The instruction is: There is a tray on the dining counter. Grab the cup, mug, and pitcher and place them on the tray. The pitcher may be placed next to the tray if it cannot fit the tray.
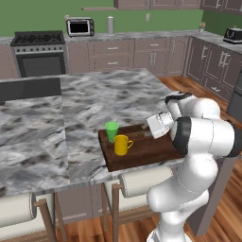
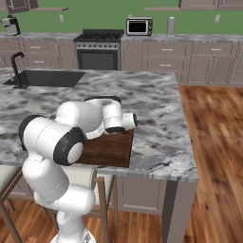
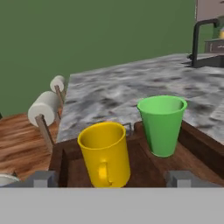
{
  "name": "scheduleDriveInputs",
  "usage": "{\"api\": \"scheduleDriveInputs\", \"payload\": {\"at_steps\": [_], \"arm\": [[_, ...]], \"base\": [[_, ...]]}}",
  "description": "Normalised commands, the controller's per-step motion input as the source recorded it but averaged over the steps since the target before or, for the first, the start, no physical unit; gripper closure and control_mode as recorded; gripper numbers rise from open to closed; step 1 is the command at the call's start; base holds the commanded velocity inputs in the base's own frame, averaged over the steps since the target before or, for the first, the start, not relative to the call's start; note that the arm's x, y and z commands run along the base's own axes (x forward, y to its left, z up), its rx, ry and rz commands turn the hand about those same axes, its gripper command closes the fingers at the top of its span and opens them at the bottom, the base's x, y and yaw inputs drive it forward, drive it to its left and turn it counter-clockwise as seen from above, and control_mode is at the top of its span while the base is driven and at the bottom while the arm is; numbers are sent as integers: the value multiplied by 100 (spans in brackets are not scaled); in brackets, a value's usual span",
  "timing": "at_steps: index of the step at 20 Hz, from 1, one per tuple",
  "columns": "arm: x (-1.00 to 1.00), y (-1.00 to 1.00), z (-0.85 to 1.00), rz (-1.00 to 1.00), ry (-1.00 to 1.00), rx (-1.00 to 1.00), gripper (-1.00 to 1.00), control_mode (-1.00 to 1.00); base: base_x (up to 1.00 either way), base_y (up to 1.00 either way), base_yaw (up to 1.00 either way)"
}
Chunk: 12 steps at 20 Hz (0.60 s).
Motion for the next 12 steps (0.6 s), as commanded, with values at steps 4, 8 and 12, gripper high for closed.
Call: {"api": "scheduleDriveInputs", "payload": {"at_steps": [4,8,12], "arm": [[-14,-4,96,-25,10,-2,-100,-100],[-27,0,82,-27,11,-10,-100,-100],[-36,0,65,-32,10,-14,-100,-100]], "base": [[0,0,0],[0,0,0],[0,0,0]]}}
